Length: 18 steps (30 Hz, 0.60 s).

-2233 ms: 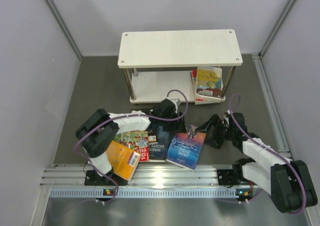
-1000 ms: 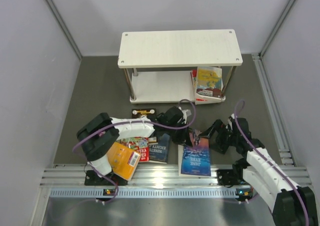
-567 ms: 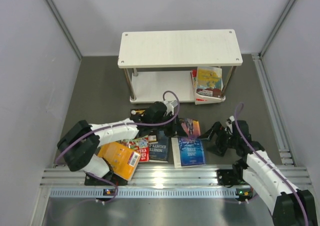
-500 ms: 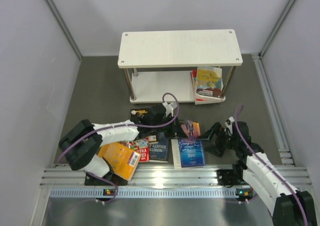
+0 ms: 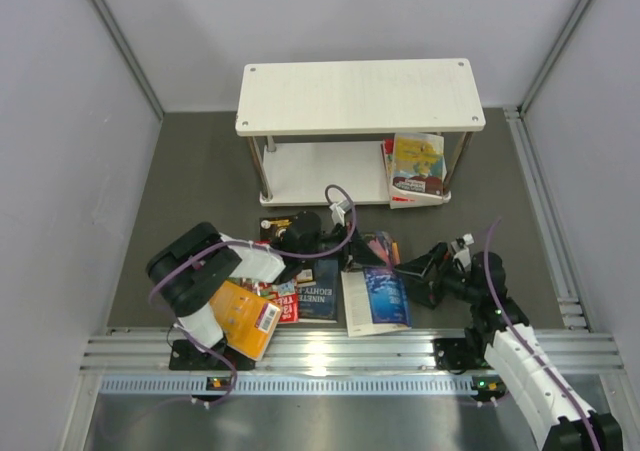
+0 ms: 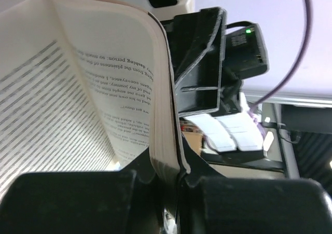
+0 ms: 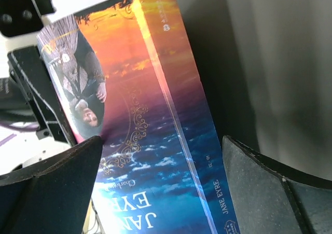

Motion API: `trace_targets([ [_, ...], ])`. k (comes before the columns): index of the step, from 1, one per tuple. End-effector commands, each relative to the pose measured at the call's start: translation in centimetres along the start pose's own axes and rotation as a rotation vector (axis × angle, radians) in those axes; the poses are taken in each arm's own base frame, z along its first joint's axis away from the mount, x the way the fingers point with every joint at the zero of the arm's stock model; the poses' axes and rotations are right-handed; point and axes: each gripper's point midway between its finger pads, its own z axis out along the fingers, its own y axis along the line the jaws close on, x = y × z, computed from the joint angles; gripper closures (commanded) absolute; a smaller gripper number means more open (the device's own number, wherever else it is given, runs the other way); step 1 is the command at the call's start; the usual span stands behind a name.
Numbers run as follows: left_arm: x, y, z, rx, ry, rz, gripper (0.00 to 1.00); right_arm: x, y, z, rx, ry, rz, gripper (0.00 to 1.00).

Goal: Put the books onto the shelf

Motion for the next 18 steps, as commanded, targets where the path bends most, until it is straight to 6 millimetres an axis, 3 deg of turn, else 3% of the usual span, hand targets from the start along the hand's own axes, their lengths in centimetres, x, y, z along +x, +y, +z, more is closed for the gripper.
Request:
trace_targets([
  [1, 0.0, -3.8, 0.1, 0.200, 0.004, 0.064, 1.00, 2.7, 0.0, -0.4, -0.115, 0.138, -0.035, 0.05],
  [4, -0.4, -6.2, -0.1, 0.299, 0.007, 0.041, 1.00, 3.3, -1.7, -0.4, -0.054, 0.171, -0.033, 0.05],
  [8, -1.2, -8.2, -0.7, 0.335, -0.007, 0.074, 1.00, 3.4, -2.1, -0.5, -0.026, 0.180, -0.057, 0.04],
  [14, -2.2, -10.1, -2.0, 0.375, -0.040, 0.090, 1.00, 3.7, -3.4, -0.6, 0.034, 0.195, -0.074, 0.01],
  [18, -3.1, -11.2, -3.1, 0.410, -0.075, 0.093, 1.00, 3.6, -2.9, -0.6, 0.011, 0.200, -0.091, 0.00],
])
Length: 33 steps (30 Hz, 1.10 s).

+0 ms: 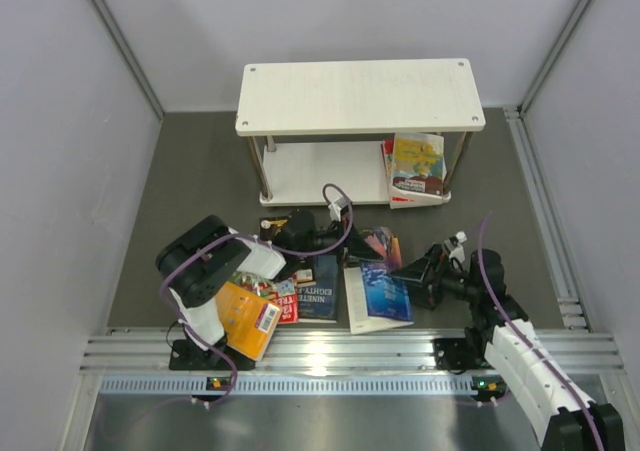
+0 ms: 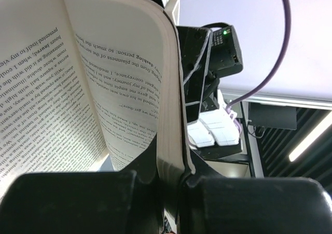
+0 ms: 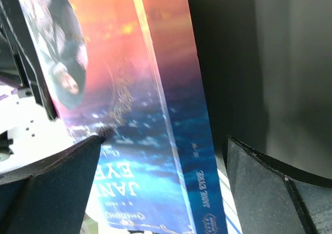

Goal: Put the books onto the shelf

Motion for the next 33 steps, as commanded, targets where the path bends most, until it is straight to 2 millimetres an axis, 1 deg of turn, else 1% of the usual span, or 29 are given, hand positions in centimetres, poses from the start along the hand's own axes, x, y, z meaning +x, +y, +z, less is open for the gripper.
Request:
trace_targets([
  [1, -0.7, -10.8, -1.8, 0.326, -0.077, 0.207, 1.00, 2.2, -1.9, -0.1, -0.013, 0.093, -0.030, 0.00],
  [4, -0.8, -11.2, -2.1, 0.326, -0.081, 0.221, 1.00, 1.8, -0.3, -0.2, -0.073, 0.076, -0.052, 0.00],
  [5, -0.9, -11.0, -2.0, 0.316, -0.082, 0.219, 1.00, 1.8, 0.0, -0.2, -0.089, 0.071, -0.022, 0.00],
  [7, -1.0, -9.8, -2.0, 0.285, -0.089, 0.192, 1.00, 1.6, 1.6, -0.3, -0.190, 0.052, -0.055, 0.03],
  [8, -1.0, -9.3, -2.0, 0.284, -0.092, 0.180, 1.00, 1.5, 2.1, -0.4, -0.210, 0.051, -0.012, 0.05],
  [9, -0.8, -9.1, -2.3, 0.304, -0.099, 0.181, 1.00, 1.4, 2.6, -0.5, -0.226, 0.042, -0.024, 0.12],
  [10, -0.9, -8.2, -2.3, 0.302, -0.098, 0.143, 1.00, 1.4, 3.0, -0.6, -0.243, 0.042, -0.029, 0.18],
  [11, -0.9, -7.7, -2.3, 0.306, -0.103, 0.129, 1.00, 1.2, 4.4, -1.0, -0.301, 0.031, -0.039, 0.27],
  [12, -0.7, -7.4, -2.6, 0.328, -0.106, 0.133, 1.00, 1.2, 5.0, -1.2, -0.327, 0.033, -0.043, 0.30],
  [13, -1.1, -6.0, -2.4, 0.311, -0.112, 0.094, 1.00, 1.3, 5.6, -1.5, -0.356, 0.032, -0.052, 0.33],
  [14, -1.2, -5.3, -2.3, 0.305, -0.112, 0.077, 1.00, 1.3, 6.9, -1.9, -0.406, 0.031, -0.063, 0.41],
  [15, -1.4, -4.1, -2.0, 0.292, -0.107, 0.061, 1.00, 1.4, 7.1, -2.0, -0.414, 0.036, -0.063, 0.45],
  [16, -1.4, -3.5, -1.8, 0.282, -0.095, 0.046, 1.00, 1.4, 7.4, -2.2, -0.426, 0.039, -0.066, 0.49],
  [17, -1.4, -3.0, -1.7, 0.272, -0.087, 0.042, 1.00, 1.5, 7.5, -2.2, -0.431, 0.043, -0.055, 0.60],
  [18, -1.5, -2.5, -1.5, 0.259, -0.084, 0.035, 1.00, 1.6, 7.6, -2.3, -0.435, 0.053, -0.063, 0.67],
  [19, -1.6, -1.2, -1.1, 0.217, -0.084, 0.017, 0.99, 1.6, 7.6, -2.3, -0.436, 0.056, -0.065, 0.75],
  [20, -1.5, -0.8, -1.1, 0.199, -0.073, 0.018, 0.95, 1.7, 7.7, -2.3, -0.434, 0.063, -0.064, 0.91],
  [21, -1.4, -0.7, -0.9, 0.187, -0.064, 0.028, 0.88, 1.7, 7.5, -2.2, -0.425, 0.069, -0.058, 0.97],
  [22, -1.4, -0.1, -0.8, 0.161, -0.061, 0.043, 0.78, 1.7, 7.7, -2.3, -0.424, 0.073, -0.063, 1.00],
  [23, -1.3, 0.8, -0.7, 0.115, -0.049, 0.025, 0.64, 1.7, 7.7, -2.2, -0.422, 0.071, -0.072, 1.00],
  [24, -1.2, 1.3, -0.7, 0.089, -0.043, 0.023, 0.59, 1.7, 7.9, -2.3, -0.424, 0.069, -0.087, 1.00],
  [25, -1.2, 1.3, -0.8, 0.077, -0.041, 0.060, 0.53, 1.6, 7.6, -2.0, -0.391, 0.074, -0.062, 1.00],
  [26, -1.0, 2.4, -0.9, 0.024, -0.027, 0.030, 0.31, 1.5, 7.8, -2.0, -0.387, 0.066, -0.097, 1.00],
  [27, -0.8, 2.3, -0.9, 0.012, -0.024, 0.067, 0.24, 1.4, 8.0, -2.1, -0.383, 0.061, -0.113, 1.00],
  [28, -0.8, 2.4, -1.1, -0.005, -0.024, 0.077, 0.11, 1.2, 8.4, -2.1, -0.356, 0.062, -0.105, 1.00],
  [29, -0.7, 3.8, -1.3, -0.077, -0.019, 0.033, 0.05, 1.2, 9.2, -2.4, -0.363, 0.053, -0.157, 1.00],
  [30, -0.6, 3.2, -1.4, -0.085, -0.018, 0.056, 0.04, 1.2, 9.6, -2.5, -0.360, 0.054, -0.170, 1.00],
  [31, -0.6, 3.6, -1.6, -0.117, -0.021, 0.090, 0.03, 1.2, 10.5, -2.9, -0.358, 0.054, -0.193, 1.00],
  [33, -0.6, 4.1, -2.1, -0.197, -0.035, 0.112, 0.01, 1.3, 11.5, -3.2, -0.360, 0.066, -0.217, 1.00],
])
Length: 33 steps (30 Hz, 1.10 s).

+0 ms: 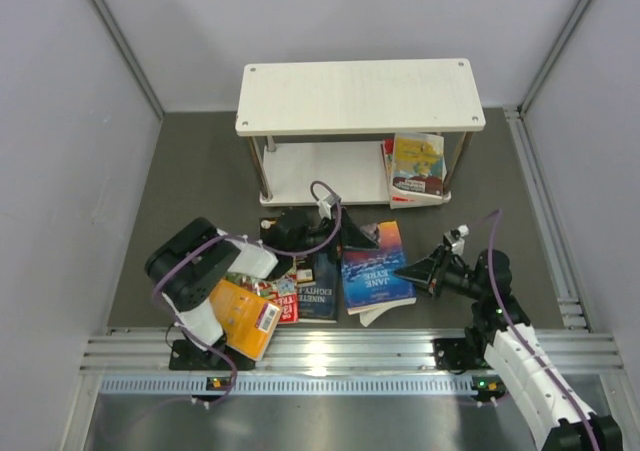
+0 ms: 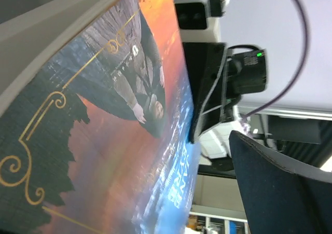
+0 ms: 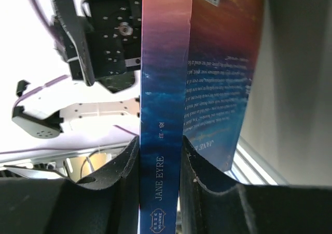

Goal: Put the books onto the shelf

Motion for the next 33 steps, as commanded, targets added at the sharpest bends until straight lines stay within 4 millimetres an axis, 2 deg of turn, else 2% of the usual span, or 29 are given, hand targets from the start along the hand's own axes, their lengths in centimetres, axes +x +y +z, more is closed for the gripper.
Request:
trace_targets([
  [1, 1.4, 2.7, -0.9, -0.190, 0.039, 0.072, 0.01, 1.3, 7.4, -1.1, -0.161, 0.072, -0.268, 1.00],
  [3, 1.4, 2.6, -1.5, -0.233, 0.030, 0.091, 0.01, 1.4, 8.4, -1.2, -0.163, 0.076, -0.278, 1.00],
  [6, 1.5, 2.3, -2.4, -0.262, -0.001, 0.104, 0.01, 1.2, 11.8, -1.5, -0.213, 0.062, -0.322, 1.00],
  [8, 1.9, 2.5, -3.0, -0.268, -0.014, 0.099, 0.01, 1.0, 13.1, -1.6, -0.234, 0.061, -0.311, 1.00],
  [10, 1.8, 1.2, -3.3, -0.239, -0.047, 0.104, 0.01, 0.9, 15.3, -1.8, -0.285, 0.050, -0.330, 1.00],
  [11, 2.0, 1.3, -3.6, -0.237, -0.054, 0.094, 0.01, 0.7, 15.8, -1.7, -0.293, 0.047, -0.320, 1.00],
  [15, 1.7, -1.2, -3.9, -0.151, -0.117, 0.050, 0.01, 0.2, 19.0, -2.1, -0.410, 0.017, -0.335, 1.00],
  [21, 1.0, -5.1, -4.6, 0.018, -0.212, -0.031, 0.01, -0.8, 20.7, -2.7, -0.537, -0.035, -0.229, 1.00],
  [23, 1.2, -5.6, -5.2, 0.042, -0.233, -0.048, 0.01, -1.0, 21.7, -3.3, -0.601, -0.053, -0.213, 1.00],
  [27, 0.8, -6.8, -5.9, 0.076, -0.290, -0.074, 0.01, -1.1, 22.3, -3.7, -0.650, -0.051, -0.187, 1.00],
  [31, 0.5, -8.5, -5.5, 0.098, -0.293, -0.059, 0.01, -1.1, 22.2, -3.6, -0.648, -0.050, -0.190, 1.00],
  [33, 0.2, -8.7, -5.3, 0.086, -0.297, -0.050, 0.01, -1.3, 22.2, -3.5, -0.644, -0.057, -0.190, 1.00],
])
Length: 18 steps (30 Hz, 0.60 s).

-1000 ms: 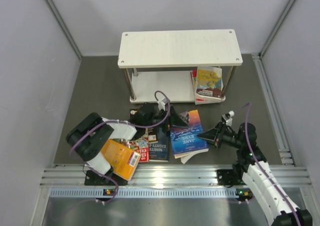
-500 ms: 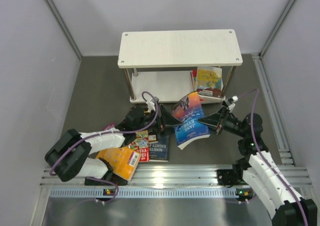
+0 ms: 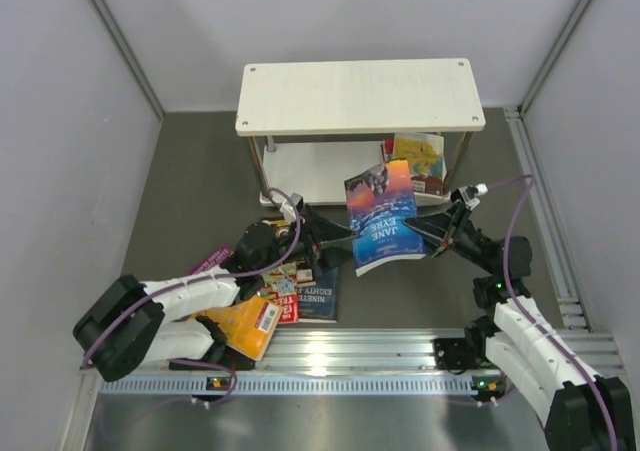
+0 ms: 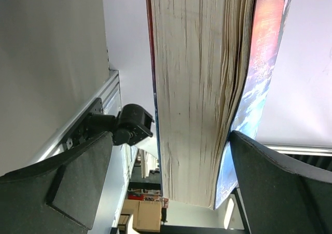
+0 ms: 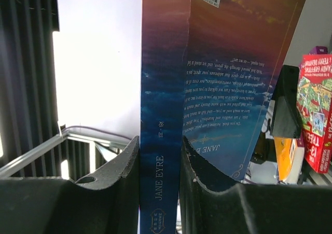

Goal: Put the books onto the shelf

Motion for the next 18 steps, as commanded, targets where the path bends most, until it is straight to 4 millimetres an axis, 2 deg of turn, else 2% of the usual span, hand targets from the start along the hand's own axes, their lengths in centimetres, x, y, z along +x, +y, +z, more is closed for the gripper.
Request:
trace_targets([
  [1, -0.4, -2.5, 0.9, 0.040, -0.014, 0.029, 0.01, 1.5, 7.1, -0.4, -0.251, 0.009, -0.180, 1.00],
  [6, -0.7, -3.8, 1.8, 0.064, -0.018, 0.034, 0.02, 1.1, 6.2, -0.3, -0.229, -0.007, -0.182, 1.00],
  [9, -0.9, -4.2, 2.2, 0.075, -0.026, 0.041, 0.12, 0.9, 5.1, -0.2, -0.196, -0.010, -0.184, 1.00],
  [10, -1.0, -4.4, 2.4, 0.077, -0.027, 0.046, 0.19, 0.8, 4.8, -0.2, -0.187, -0.014, -0.183, 1.00],
  [11, -1.0, -4.5, 2.5, 0.075, -0.028, 0.050, 0.39, 0.7, 4.3, -0.2, -0.174, -0.018, -0.181, 1.00],
  [13, -1.1, -4.6, 2.8, 0.072, -0.026, 0.059, 0.65, 0.3, 3.3, 0.0, -0.136, -0.029, -0.190, 1.00],
  [14, -1.1, -4.2, 2.9, 0.052, -0.024, 0.063, 0.91, 0.2, 2.9, 0.1, -0.117, -0.028, -0.193, 1.00],
  [15, -1.2, -4.5, 3.1, 0.049, -0.023, 0.071, 1.00, 0.0, 2.5, 0.2, -0.098, -0.034, -0.217, 1.00],
  [16, -1.3, -4.3, 3.2, 0.036, -0.023, 0.088, 1.00, -0.4, 1.4, 0.3, -0.048, -0.038, -0.197, 1.00],
  [17, -1.3, -3.8, 3.4, 0.010, -0.020, 0.093, 1.00, -0.6, 1.5, 0.7, -0.030, -0.036, -0.253, 1.00],
  [18, -1.4, -4.4, 3.7, 0.013, -0.020, 0.109, 1.00, -0.8, 1.2, 0.9, 0.003, -0.034, -0.276, 1.00],
])
